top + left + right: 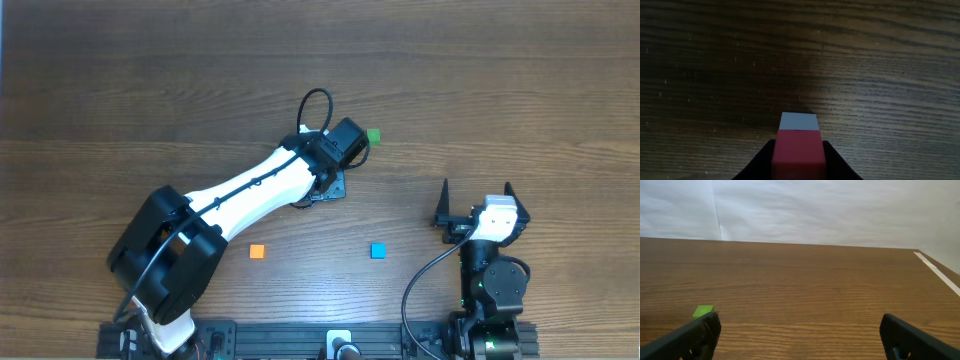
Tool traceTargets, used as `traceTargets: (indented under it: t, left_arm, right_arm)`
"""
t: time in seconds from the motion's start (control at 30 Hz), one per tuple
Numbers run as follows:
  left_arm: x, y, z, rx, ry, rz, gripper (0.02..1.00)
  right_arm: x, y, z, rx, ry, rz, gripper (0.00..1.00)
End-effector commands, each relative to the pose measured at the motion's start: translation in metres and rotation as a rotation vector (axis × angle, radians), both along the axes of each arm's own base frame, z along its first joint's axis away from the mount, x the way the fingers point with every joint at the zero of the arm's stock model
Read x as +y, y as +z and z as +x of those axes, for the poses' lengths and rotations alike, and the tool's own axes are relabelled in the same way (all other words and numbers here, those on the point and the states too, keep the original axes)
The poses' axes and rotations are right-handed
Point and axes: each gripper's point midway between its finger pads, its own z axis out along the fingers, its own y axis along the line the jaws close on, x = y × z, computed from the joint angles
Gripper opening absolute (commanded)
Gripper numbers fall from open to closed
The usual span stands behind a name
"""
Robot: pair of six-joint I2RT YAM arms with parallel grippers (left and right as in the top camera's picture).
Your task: Stack Cubes
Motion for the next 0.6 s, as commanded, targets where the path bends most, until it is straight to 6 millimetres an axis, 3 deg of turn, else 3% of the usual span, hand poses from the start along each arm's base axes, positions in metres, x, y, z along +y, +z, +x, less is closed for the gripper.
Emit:
traceTargets:
  t: [0.03,0.1,0.23,0.37,0.47,0.6]
  left_arm:
    - [0.004,-0.006,0.001,-0.002,0.018,0.022,0.391]
    - [0.004,-0.006,0.001,-0.002,0.018,0.021,0.518]
    - [0.004,-0.006,0.001,-0.002,0.018,0.022,0.649]
    - [0.003,-0.004,0.002,-0.005,0.018,0.017,0.967]
    - [0.002,0.01,0.003,-0.03,0.013,-0.006,1.0]
    - [0.005,0.062,0.0,-0.103,0.014,-0.077,1.0]
  right_arm:
    - [0.001,-0.002,0.0,0.001,0.004,-0.005,0.993]
    - [0.001,-0.002,0.0,0.001,0.004,-0.004,0.993]
    - [0.001,-0.002,0.0,0.001,0.004,-0.005,0.991]
    - [0.001,-0.002,0.0,0.001,0.004,-0.004,0.991]
    - [0.001,-0.002,0.0,0.001,0.004,-0.004,0.993]
    - [0.001,-0.002,0.0,0.001,0.004,-0.004,0.991]
